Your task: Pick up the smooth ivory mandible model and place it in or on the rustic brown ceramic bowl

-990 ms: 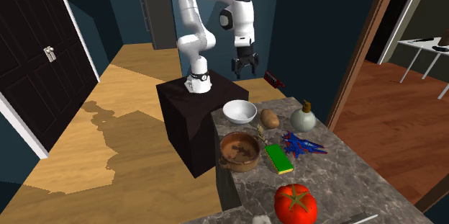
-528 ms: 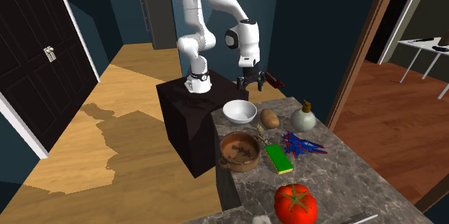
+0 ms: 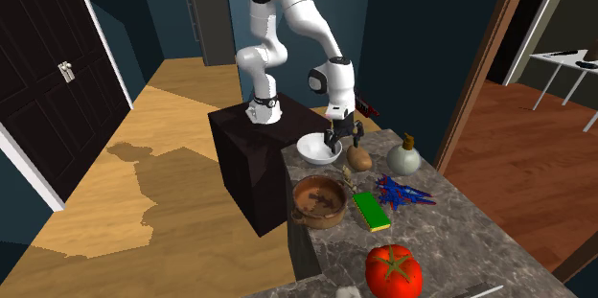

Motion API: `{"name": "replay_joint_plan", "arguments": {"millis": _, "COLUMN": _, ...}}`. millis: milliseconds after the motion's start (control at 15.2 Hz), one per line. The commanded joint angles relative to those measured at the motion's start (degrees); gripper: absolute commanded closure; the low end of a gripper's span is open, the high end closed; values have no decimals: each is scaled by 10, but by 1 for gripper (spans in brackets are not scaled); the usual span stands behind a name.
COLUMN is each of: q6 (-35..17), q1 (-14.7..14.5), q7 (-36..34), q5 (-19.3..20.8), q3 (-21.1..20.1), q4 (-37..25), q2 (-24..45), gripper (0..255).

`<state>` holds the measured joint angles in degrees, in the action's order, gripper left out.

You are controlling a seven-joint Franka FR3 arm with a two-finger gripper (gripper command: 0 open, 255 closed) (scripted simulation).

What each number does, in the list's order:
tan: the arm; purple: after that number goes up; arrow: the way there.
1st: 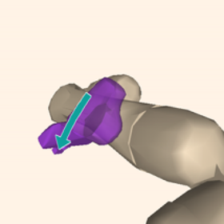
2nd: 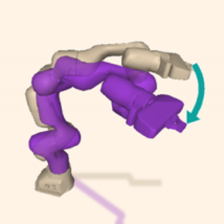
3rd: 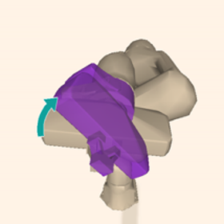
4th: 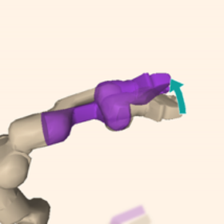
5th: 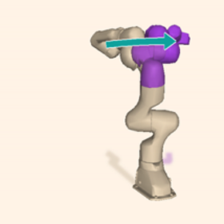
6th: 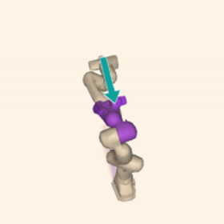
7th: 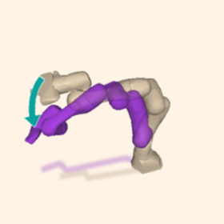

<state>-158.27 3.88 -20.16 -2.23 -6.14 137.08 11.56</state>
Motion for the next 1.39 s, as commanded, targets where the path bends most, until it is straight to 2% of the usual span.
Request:
{"name": "replay_joint_plan", "arguments": {"millis": 0, "q6": -31, "q1": -3, "q7": -19, "q5": 6, "q3": 7, "q4": -22, "q2": 49, "gripper": 0}}
{"name": "replay_joint_plan", "arguments": {"millis": 594, "q6": -85, "q1": -14, "q7": -33, "q5": 13, "q3": 19, "q4": -63, "q2": 142, "gripper": 0}}
{"name": "replay_joint_plan", "arguments": {"millis": 1122, "q6": -85, "q1": -15, "q7": -32, "q5": 12, "q3": 19, "q4": -63, "q2": 142, "gripper": 0}}
{"name": "replay_joint_plan", "arguments": {"millis": 1188, "q6": -86, "q1": -14, "q7": -32, "q5": 12, "q3": 19, "q4": -60, "q2": 140, "gripper": 255}}
{"name": "replay_joint_plan", "arguments": {"millis": 1320, "q6": -85, "q1": -17, "q7": -34, "q5": 13, "q3": 20, "q4": -63, "q2": 143, "gripper": 255}}
